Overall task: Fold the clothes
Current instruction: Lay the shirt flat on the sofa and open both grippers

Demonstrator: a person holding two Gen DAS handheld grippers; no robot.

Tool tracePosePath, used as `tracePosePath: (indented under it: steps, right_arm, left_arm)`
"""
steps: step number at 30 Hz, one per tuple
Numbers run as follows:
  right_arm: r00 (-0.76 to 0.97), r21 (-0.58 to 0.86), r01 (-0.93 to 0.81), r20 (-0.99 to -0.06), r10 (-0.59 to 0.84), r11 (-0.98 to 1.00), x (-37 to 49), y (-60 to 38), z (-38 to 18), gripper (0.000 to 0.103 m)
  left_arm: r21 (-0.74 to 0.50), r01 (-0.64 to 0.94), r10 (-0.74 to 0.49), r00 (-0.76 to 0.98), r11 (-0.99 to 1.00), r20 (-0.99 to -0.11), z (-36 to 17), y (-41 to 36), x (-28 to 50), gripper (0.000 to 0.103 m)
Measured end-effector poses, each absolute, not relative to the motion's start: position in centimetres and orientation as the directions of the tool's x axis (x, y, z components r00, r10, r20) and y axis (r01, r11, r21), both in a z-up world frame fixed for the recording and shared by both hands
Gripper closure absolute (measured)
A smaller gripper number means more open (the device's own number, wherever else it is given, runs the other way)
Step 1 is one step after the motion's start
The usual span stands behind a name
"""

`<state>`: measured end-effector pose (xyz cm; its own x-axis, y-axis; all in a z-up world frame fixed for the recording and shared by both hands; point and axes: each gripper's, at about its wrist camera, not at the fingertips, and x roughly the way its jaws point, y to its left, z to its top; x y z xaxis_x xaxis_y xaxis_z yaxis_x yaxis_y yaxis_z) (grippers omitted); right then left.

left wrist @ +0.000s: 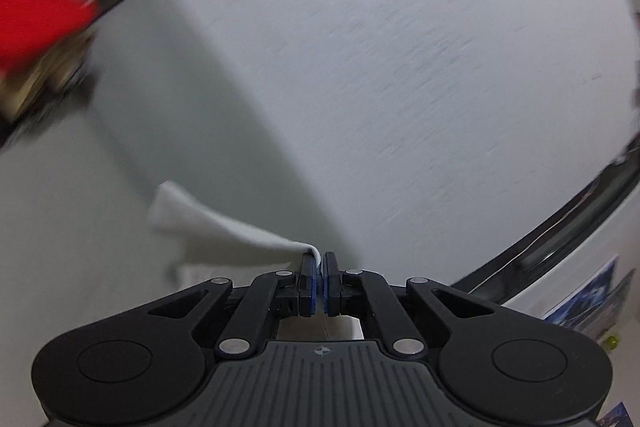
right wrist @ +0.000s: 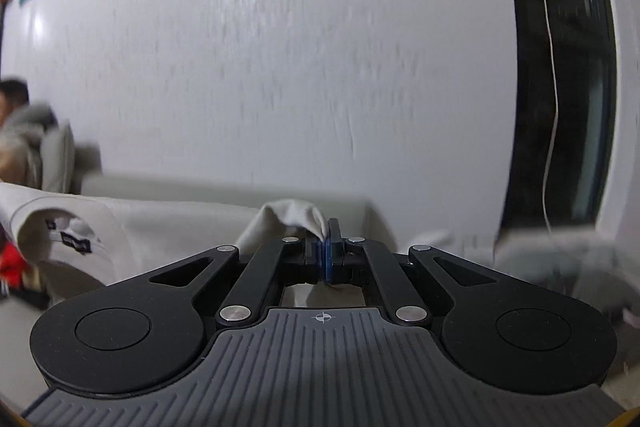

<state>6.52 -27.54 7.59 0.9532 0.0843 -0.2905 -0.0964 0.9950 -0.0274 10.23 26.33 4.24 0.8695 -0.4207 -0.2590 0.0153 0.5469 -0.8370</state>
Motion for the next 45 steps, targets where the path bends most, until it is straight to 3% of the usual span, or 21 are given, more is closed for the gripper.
tracePosePath:
  steps: [3, 8, 16, 21, 27, 29, 31, 35, 38, 41, 45]
  right_arm:
    - [0.894, -0.036, -0.082, -0.444, 0.057, 0.996, 4.8, -27.6, -0.5, 0.102]
    - [0.790, 0.017, -0.039, -0.611, 0.042, 0.999, 2.0, -27.2, -9.3, 0.102]
    - [0.779, 0.064, 0.038, -0.627, 0.011, 0.997, 0.2, -26.8, -8.6, 0.102]
    - [0.754, 0.062, 0.059, -0.657, -0.004, 0.996, -0.9, -27.5, -8.2, 0.102]
    - [0.664, 0.004, 0.035, -0.748, -0.020, 0.999, -0.2, -27.3, -10.6, 0.101]
    - [0.646, -0.003, 0.022, -0.764, -0.017, 1.000, -0.9, -27.4, -10.4, 0.095]
    - [0.630, 0.001, 0.027, -0.776, -0.017, 1.000, -1.9, -27.9, -9.6, 0.072]
    - [0.633, 0.101, 0.042, -0.772, 0.052, 0.994, -4.8, -29.6, -7.3, 0.058]
    - [0.646, 0.201, 0.073, -0.756, 0.107, 0.977, -6.5, -30.9, -6.2, 0.054]
    - [0.641, 0.267, 0.115, -0.756, 0.133, 0.957, -6.5, -31.4, -6.9, 0.055]
    - [0.582, 0.285, 0.128, -0.797, 0.161, 0.950, -5.3, -30.5, -8.9, 0.057]
  left_arm:
    - [-0.847, -0.167, -0.422, 0.808, 0.504, -0.411, -3.2, 26.5, 7.5, 0.102]
    - [-0.813, -0.326, -0.392, 0.750, 0.482, -0.533, -8.6, 27.0, 3.4, 0.102]
    - [-0.769, -0.303, -0.370, 0.740, 0.563, -0.562, -5.0, 27.0, 1.5, 0.102]
    - [-0.618, -0.367, -0.326, 0.606, 0.695, -0.725, -3.9, 25.1, 3.0, 0.102]
    - [-0.384, -0.341, -0.179, 0.503, 0.858, -0.846, -4.5, 22.1, 3.9, 0.098]
    - [-0.304, -0.329, -0.121, 0.476, 0.894, -0.871, -4.8, 21.5, 3.6, 0.093]
    - [-0.220, -0.325, -0.049, 0.460, 0.920, -0.886, -4.8, 21.8, 2.6, 0.081]
    - [-0.122, -0.315, 0.058, 0.507, 0.941, -0.860, -3.3, 21.6, -0.5, 0.076]
    - [-0.209, -0.233, -0.031, 0.595, 0.950, -0.803, -2.5, 20.0, -2.0, 0.071]
    - [-0.293, -0.056, -0.199, 0.611, 0.955, -0.766, -3.0, 16.5, -2.3, 0.067]
    - [-0.289, 0.146, -0.321, 0.545, 0.946, -0.775, -5.0, 10.8, -1.2, 0.057]
